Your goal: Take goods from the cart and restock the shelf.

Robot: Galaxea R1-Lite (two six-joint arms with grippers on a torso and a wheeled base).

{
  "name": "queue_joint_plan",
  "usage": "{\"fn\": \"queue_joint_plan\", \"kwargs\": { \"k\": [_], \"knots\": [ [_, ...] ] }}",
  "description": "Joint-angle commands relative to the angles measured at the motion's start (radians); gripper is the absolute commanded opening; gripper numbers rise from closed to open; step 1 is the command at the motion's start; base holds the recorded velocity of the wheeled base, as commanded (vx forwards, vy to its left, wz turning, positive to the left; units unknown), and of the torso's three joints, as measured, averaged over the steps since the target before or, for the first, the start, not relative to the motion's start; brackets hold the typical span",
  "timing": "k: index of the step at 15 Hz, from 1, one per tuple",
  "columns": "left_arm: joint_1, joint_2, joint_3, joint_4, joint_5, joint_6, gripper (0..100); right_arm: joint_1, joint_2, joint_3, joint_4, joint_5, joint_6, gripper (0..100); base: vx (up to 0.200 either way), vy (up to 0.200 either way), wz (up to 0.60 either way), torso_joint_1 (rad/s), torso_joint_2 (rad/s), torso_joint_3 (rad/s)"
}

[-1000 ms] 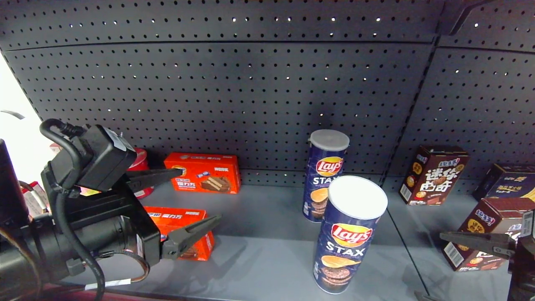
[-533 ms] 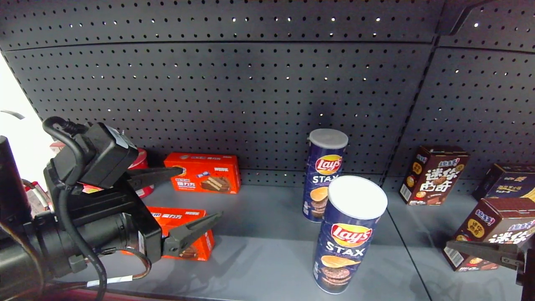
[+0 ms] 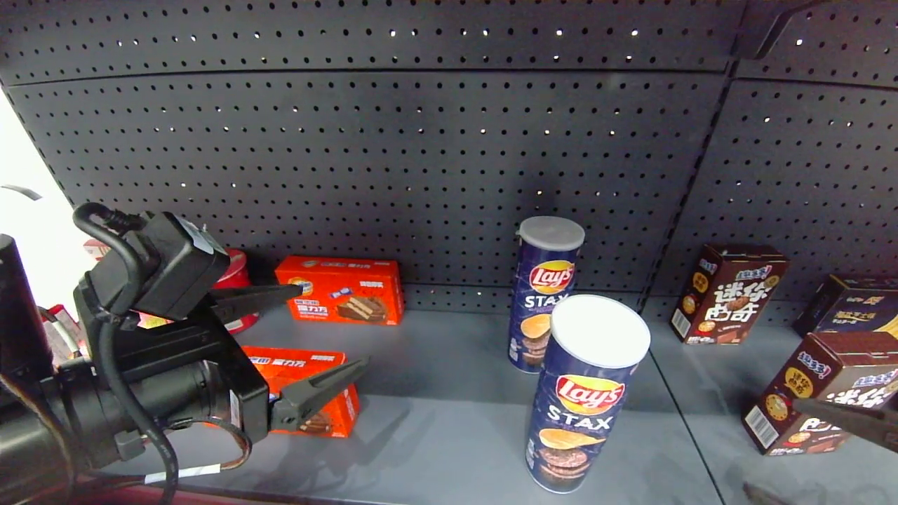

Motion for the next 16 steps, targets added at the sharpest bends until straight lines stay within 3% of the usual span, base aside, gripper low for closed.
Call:
{"fn": "queue_joint_plan", "kwargs": {
  "k": [1, 4, 5, 6, 11, 16],
  "knots": [
    [0.020, -0.038, 0.009, -0.001, 0.002, -0.005, 100, -0.387, -0.305, 0.176, 0.012, -0.002, 0.022, 100, 0.000, 0.000, 0.00, 0.000, 0.00, 0.000],
    [0.070, -0.109, 0.029, 0.007, 0.008, -0.004, 100, -0.568, -0.532, 0.301, 0.027, -0.068, -0.007, 100, 0.000, 0.000, 0.00, 0.000, 0.00, 0.000],
    [0.108, -0.163, 0.063, 0.009, 0.008, -0.004, 100, -0.666, -0.685, 0.299, 0.162, -0.067, 0.005, 100, 0.000, 0.000, 0.00, 0.000, 0.00, 0.000],
    [0.145, -0.198, 0.091, 0.009, 0.008, -0.004, 100, -0.689, -0.766, 0.282, 0.271, -0.071, 0.033, 100, 0.000, 0.000, 0.00, 0.000, 0.00, 0.000],
    [0.278, -0.368, 0.232, 0.012, 0.000, -0.005, 100, -0.688, -0.756, 0.282, 0.248, -0.126, 0.015, 100, 0.000, 0.000, 0.00, 0.000, 0.00, 0.000],
    [0.278, -0.400, 0.259, 0.018, -0.001, -0.007, 100, -0.688, -0.756, 0.284, 0.246, -0.114, 0.025, 100, 0.000, 0.000, 0.00, 0.000, 0.00, 0.000]
  ]
}}
